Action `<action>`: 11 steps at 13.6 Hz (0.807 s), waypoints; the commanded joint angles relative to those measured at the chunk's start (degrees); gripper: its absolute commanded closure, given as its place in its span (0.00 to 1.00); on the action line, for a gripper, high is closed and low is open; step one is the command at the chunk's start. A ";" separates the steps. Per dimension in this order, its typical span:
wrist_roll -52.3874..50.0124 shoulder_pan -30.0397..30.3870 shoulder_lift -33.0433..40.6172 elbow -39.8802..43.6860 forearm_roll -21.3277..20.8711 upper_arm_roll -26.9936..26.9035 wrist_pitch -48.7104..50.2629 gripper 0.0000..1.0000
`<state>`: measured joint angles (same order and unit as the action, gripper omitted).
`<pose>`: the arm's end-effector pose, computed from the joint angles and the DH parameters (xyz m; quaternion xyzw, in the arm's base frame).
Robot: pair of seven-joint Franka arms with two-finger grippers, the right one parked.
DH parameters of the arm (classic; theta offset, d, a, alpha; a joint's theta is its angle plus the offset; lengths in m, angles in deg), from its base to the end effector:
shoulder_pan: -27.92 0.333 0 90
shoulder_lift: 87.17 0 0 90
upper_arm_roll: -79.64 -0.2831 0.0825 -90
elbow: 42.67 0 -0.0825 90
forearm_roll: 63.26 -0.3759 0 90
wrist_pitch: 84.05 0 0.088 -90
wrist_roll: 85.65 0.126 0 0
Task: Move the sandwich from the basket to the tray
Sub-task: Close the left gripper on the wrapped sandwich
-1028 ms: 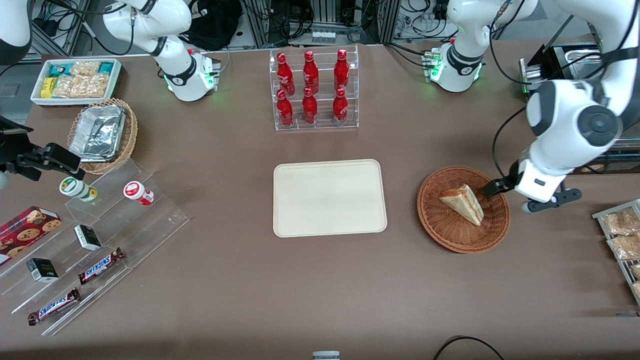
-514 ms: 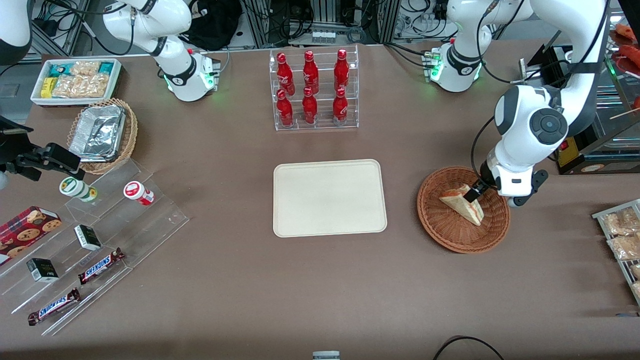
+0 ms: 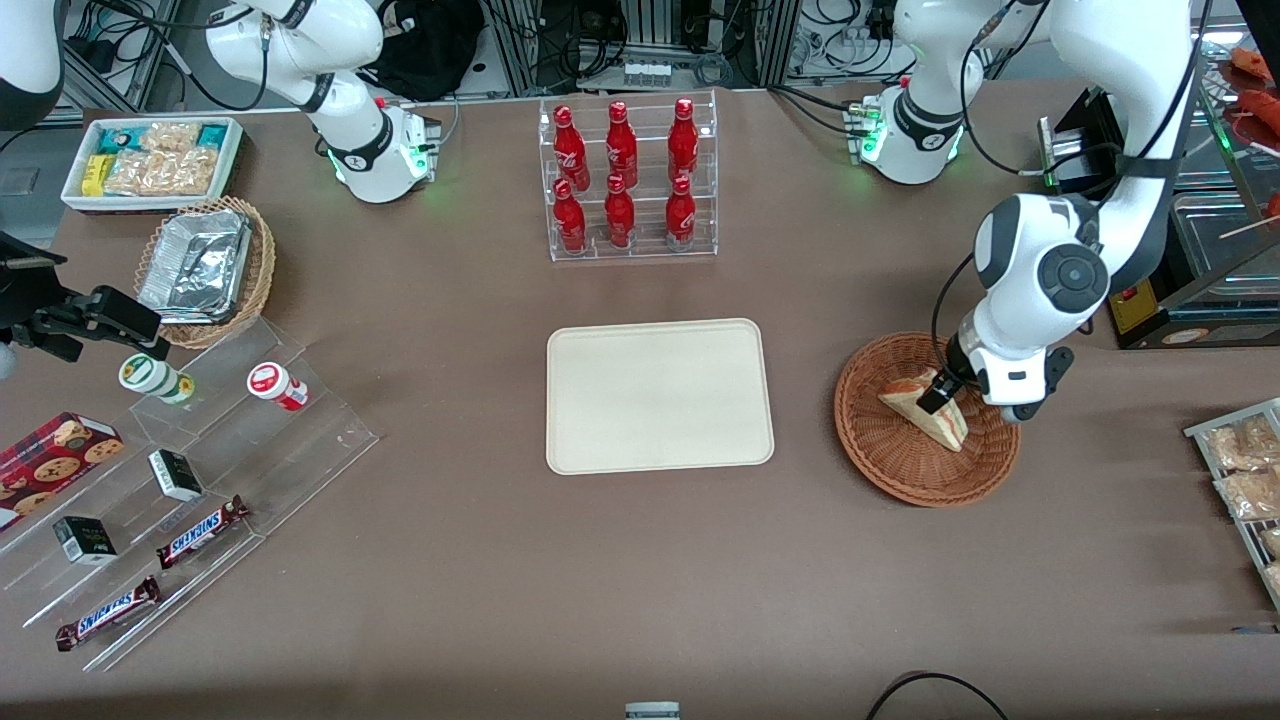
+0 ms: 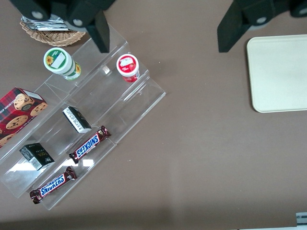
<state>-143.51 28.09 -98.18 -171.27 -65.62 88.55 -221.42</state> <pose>0.5185 -0.0803 0.2342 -0.9152 -0.4026 0.0158 0.0090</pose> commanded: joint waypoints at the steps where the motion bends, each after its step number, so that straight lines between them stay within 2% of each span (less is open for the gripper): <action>1: -1.39 -0.61 -2.00 -0.16 0.52 -0.12 -2.20 0.00; 2: -1.39 -0.61 -2.44 -0.16 0.52 -0.12 -2.20 0.11; 3: -1.47 -0.53 -2.70 -0.16 0.52 -0.12 -2.20 0.51; 4: -1.39 -0.52 -2.88 0.01 0.52 -0.12 -2.02 0.81; 5: -1.47 -0.52 -3.23 0.19 0.52 -0.12 -1.85 0.89; 8: -0.69 -0.52 -1.66 1.15 0.52 -0.12 -0.45 0.91; 11: 2.29 -0.61 1.68 7.54 -0.27 -0.12 13.30 0.91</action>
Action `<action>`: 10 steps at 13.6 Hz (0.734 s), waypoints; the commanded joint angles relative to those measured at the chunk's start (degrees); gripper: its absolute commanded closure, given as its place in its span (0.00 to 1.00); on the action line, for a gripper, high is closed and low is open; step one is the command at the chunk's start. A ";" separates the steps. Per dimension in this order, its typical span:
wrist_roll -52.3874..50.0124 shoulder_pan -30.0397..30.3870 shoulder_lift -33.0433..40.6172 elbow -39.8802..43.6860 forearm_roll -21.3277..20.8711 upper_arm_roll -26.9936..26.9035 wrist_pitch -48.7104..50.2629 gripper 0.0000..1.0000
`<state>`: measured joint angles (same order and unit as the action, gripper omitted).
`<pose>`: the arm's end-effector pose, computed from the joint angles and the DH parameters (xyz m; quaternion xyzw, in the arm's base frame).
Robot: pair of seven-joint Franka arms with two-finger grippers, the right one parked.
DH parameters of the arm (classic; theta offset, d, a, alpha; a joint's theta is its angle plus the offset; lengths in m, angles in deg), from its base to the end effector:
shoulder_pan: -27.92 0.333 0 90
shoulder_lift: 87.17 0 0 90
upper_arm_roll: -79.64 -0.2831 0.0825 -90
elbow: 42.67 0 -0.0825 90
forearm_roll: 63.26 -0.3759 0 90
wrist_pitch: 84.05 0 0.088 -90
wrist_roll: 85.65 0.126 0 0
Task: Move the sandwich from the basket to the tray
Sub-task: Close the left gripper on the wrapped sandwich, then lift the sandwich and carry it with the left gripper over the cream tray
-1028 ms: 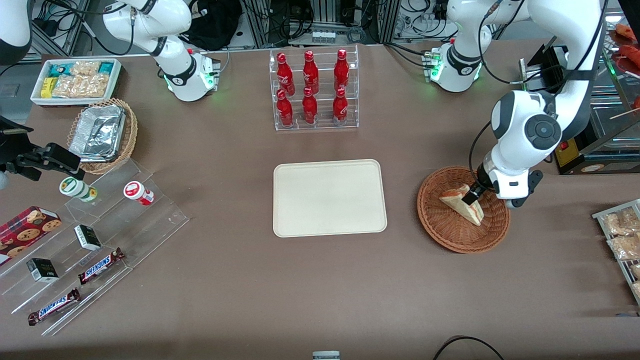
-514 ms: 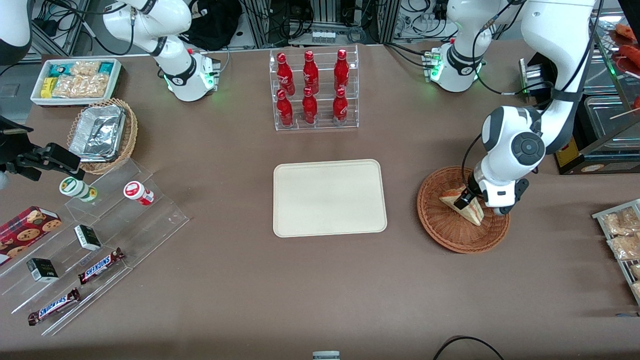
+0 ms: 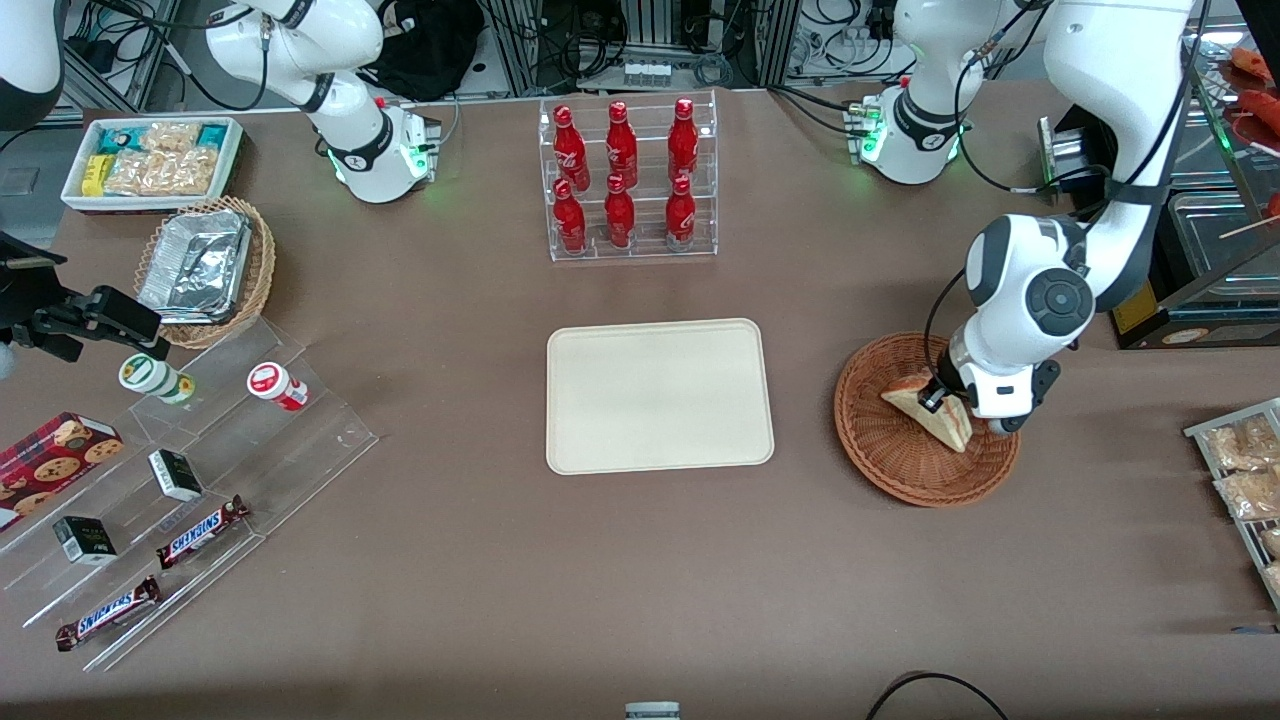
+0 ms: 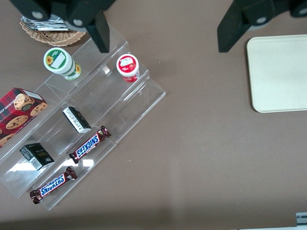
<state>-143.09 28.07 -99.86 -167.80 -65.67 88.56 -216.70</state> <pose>0.5266 -0.0812 0.2359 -0.9159 -0.3991 0.0377 0.0219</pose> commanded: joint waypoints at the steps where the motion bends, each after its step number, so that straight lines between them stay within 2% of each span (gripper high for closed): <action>1: 3.20 -0.77 3.89 7.67 -0.22 0.04 13.78 0.91; 5: 3.48 -7.52 0.83 22.70 -0.14 2.85 25.76 0.91; 10: 2.77 -22.10 -8.47 31.51 -1.36 2.77 27.10 0.92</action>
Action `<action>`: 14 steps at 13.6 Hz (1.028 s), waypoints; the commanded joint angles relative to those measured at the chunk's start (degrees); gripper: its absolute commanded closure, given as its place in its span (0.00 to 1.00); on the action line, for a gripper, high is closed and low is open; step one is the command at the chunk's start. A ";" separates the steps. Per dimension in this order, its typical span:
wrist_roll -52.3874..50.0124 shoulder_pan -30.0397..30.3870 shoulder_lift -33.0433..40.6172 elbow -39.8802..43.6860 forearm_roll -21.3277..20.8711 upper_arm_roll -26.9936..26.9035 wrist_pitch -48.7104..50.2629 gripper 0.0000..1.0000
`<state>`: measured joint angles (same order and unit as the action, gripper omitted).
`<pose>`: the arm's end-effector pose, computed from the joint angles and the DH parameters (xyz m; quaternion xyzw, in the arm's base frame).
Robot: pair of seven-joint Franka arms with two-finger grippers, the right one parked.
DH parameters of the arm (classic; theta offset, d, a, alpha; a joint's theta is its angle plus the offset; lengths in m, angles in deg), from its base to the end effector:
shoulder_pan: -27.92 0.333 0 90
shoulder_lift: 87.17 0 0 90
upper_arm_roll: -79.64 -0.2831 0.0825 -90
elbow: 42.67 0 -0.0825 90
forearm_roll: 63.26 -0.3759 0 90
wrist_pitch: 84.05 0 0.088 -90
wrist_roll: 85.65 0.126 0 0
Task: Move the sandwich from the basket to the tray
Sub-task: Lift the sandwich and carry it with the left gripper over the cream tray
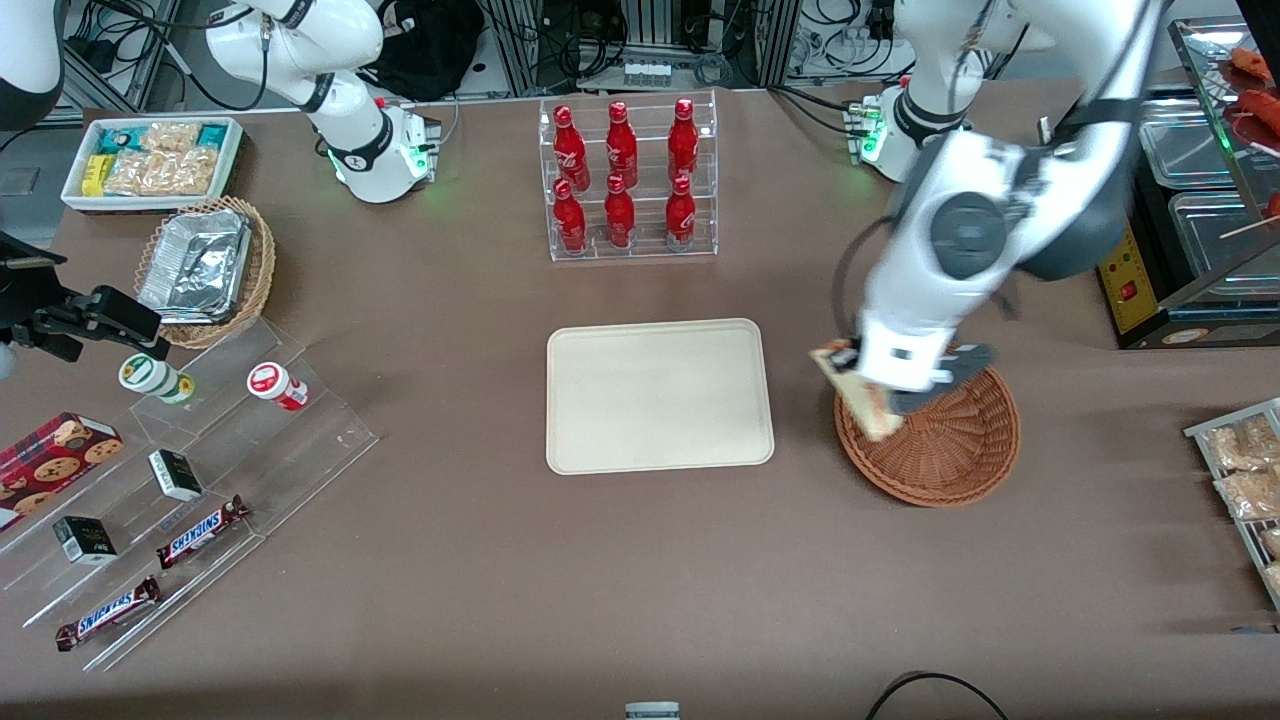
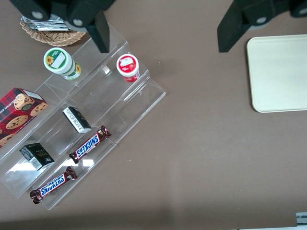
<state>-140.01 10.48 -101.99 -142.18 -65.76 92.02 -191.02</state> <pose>0.5254 -0.2890 0.3729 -0.9765 -0.2064 0.0501 0.0356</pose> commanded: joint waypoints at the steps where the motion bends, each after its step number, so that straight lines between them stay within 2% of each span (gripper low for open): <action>1: -0.48 -6.80 -8.54 7.39 -1.97 -0.69 1.15 0.92; 6: -0.75 -14.99 -20.94 16.09 -5.49 -0.69 -0.51 0.91; 10: -0.05 -17.90 -24.20 16.10 -5.93 -0.61 -7.80 0.88; 14: 0.04 -19.74 -25.95 16.01 -5.93 -0.60 -11.06 0.87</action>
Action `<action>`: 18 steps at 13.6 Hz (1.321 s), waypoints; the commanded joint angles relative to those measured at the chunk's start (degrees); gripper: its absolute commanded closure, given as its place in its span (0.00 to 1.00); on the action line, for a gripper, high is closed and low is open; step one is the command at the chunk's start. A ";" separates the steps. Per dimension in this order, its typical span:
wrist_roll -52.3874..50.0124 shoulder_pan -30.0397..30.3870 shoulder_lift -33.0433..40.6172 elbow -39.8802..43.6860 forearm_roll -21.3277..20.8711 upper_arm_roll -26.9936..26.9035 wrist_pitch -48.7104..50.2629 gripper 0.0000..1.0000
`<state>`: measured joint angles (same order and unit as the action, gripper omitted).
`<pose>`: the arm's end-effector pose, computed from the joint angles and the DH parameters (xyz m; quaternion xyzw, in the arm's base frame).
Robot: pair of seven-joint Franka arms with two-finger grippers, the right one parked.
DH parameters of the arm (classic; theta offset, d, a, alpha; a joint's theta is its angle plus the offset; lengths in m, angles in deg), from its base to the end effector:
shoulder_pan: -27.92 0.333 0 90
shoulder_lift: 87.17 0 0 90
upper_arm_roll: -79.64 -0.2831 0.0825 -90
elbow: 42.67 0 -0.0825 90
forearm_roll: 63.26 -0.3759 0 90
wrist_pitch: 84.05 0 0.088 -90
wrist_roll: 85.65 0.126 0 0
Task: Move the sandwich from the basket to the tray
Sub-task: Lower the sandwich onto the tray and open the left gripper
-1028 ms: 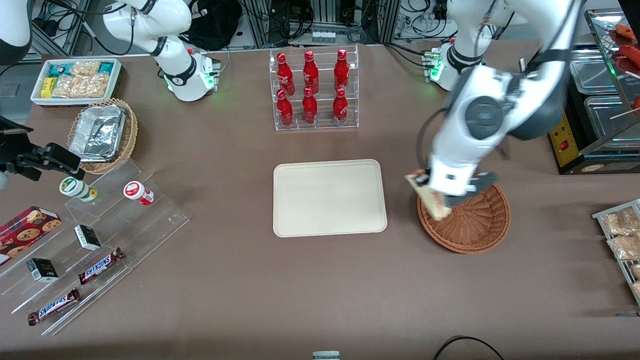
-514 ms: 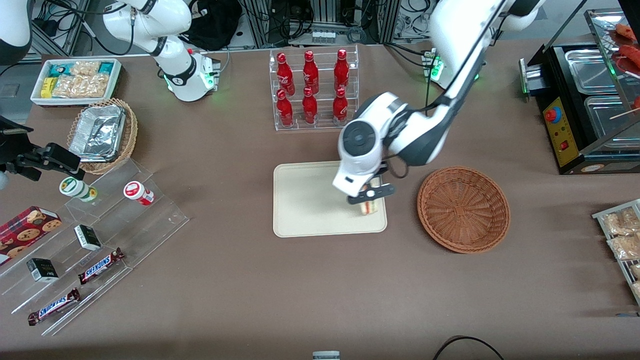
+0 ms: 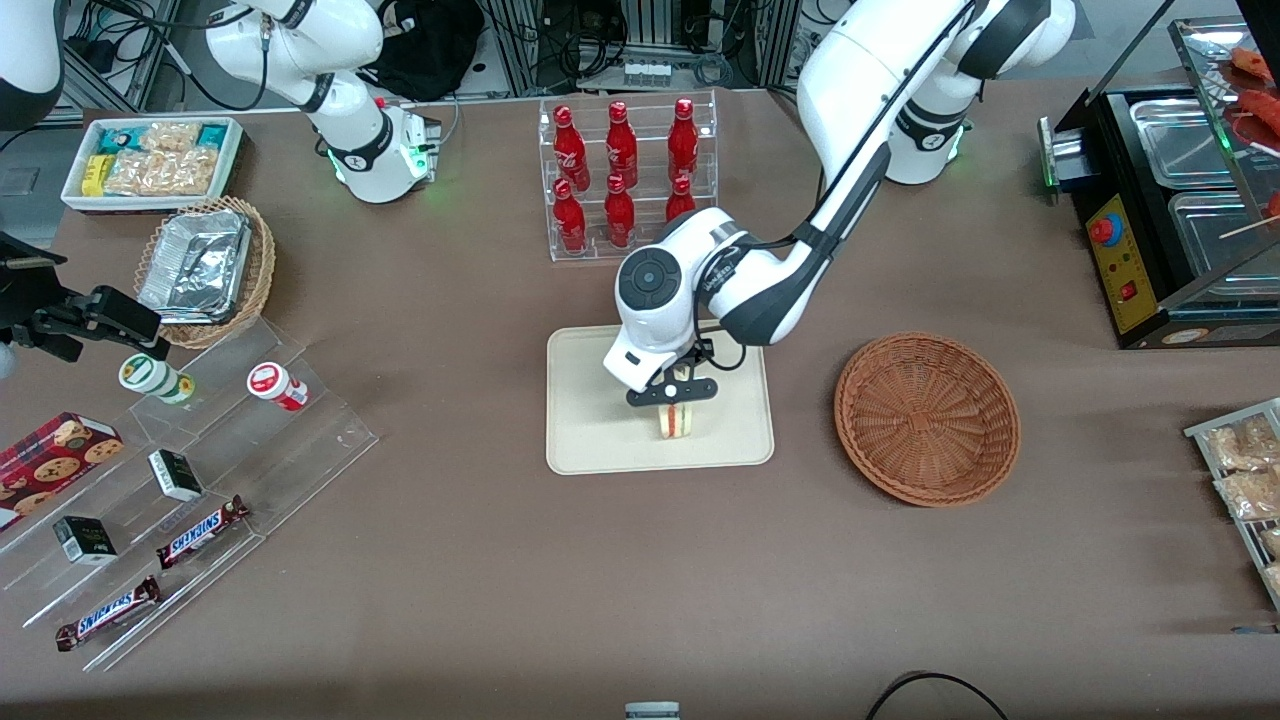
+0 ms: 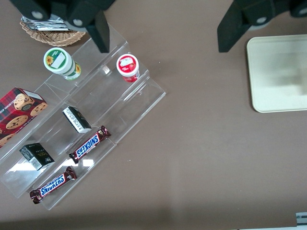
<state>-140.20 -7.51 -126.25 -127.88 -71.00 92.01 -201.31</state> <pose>0.4721 -0.4798 0.2292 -0.9976 -0.0445 0.0414 0.0345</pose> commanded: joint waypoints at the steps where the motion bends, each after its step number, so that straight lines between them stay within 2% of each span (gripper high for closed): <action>1: 0.23 -2.44 -2.40 1.62 -0.87 -0.59 -1.48 0.87; 5: 0.40 -2.71 -4.60 1.80 -0.79 -0.68 -2.27 0.87; 6: 0.23 -2.80 -4.87 1.71 -0.96 -0.68 -2.19 0.79; 8: -0.39 -2.80 -4.17 1.71 -1.05 -0.68 -2.19 0.01; 12: -2.48 -2.19 2.05 1.10 -0.26 -0.77 -0.35 0.00; 15: -8.19 -1.92 8.99 0.92 -0.26 -1.90 6.49 0.00; 18: -7.78 2.63 18.48 -2.32 -0.17 -3.14 12.22 0.00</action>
<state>-147.07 -7.99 -115.01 -125.33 -71.08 89.15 -190.78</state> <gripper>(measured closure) 0.004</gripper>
